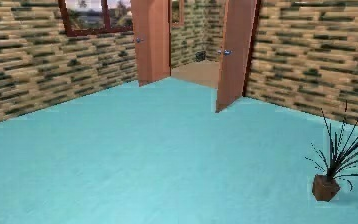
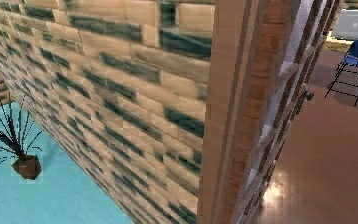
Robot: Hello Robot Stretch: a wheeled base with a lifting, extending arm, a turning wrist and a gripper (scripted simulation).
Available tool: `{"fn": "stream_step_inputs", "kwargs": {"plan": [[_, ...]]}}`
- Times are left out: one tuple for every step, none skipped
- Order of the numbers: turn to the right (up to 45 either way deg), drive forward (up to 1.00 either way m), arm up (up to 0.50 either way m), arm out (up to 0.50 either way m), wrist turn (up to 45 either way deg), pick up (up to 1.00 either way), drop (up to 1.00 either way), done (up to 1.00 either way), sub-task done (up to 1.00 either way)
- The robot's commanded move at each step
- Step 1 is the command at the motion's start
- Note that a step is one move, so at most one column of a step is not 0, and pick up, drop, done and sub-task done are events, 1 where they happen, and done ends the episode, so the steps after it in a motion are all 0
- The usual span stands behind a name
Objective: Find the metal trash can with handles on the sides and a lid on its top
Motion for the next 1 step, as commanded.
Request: {"fn": "stream_step_inputs", "kwargs": {"plan": [[0.0, 1.0, 0.0, 0.0, 0.0, 0.0, 0.0, 0.0, 0.0]]}}
